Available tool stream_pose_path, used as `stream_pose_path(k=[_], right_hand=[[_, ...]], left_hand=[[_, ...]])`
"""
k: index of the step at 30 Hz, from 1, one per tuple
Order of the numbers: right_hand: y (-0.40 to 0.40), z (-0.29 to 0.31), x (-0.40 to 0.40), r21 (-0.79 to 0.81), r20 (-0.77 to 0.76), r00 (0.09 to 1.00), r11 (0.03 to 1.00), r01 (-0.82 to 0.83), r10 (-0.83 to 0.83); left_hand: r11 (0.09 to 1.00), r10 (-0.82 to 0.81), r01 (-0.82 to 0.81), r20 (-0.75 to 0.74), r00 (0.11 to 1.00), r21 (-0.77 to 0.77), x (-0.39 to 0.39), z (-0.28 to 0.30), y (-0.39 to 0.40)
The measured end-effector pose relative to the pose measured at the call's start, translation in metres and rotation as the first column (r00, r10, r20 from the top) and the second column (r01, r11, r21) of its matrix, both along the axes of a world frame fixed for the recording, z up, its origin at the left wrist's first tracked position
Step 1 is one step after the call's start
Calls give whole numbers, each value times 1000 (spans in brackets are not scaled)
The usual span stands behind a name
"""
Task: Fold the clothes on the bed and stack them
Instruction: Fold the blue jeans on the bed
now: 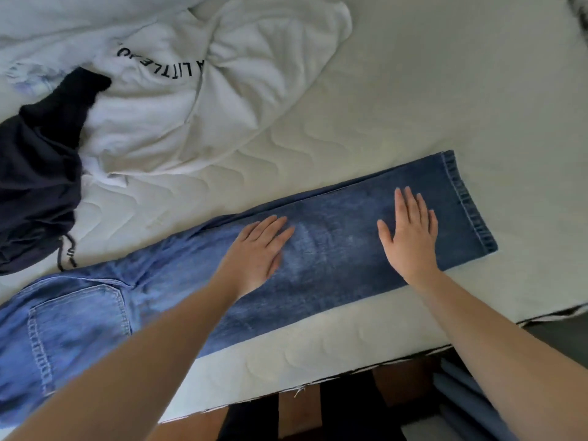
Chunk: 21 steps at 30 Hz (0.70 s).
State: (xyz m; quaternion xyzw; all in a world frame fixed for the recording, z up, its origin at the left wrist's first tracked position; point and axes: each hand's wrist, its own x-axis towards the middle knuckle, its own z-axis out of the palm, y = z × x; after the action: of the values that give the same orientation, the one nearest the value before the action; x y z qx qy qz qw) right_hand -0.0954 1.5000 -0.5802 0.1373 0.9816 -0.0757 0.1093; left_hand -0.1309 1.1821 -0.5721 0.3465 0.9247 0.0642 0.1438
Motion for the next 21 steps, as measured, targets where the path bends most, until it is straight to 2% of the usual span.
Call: stream_pose_path(k=[3,5,7,10,12,15,18,21], right_hand=[[57,5,9,21,33,971,971,237,-237],[87,6,15,-53,74,923,923,382,-378],[108,5,17,-163,100,893,878,449,-438],[131,5,11,-258,120,885,847,466,-450],[142,7,2,-352,163,867,793,497,-471],[154,7,-8,-426,235,868,757,496,-437],[156,14,-17,-490,316,890,747,449,-329],[145,38,-23,-614,376,895,659,435,-241]], left_hand=[[1000,-10,10,62,998,0,5,-3,53],[999,32,-30,119,992,-15,9,-4,82],[997,39,-30,132,991,-77,13,-7,102],[978,40,-8,148,988,-210,18,-21,114],[967,32,5,141,989,-255,21,-30,113],[967,37,1,142,989,-256,21,-37,111],[970,43,-9,137,990,-243,21,-42,111],[970,70,-28,167,983,-242,21,-45,112]])
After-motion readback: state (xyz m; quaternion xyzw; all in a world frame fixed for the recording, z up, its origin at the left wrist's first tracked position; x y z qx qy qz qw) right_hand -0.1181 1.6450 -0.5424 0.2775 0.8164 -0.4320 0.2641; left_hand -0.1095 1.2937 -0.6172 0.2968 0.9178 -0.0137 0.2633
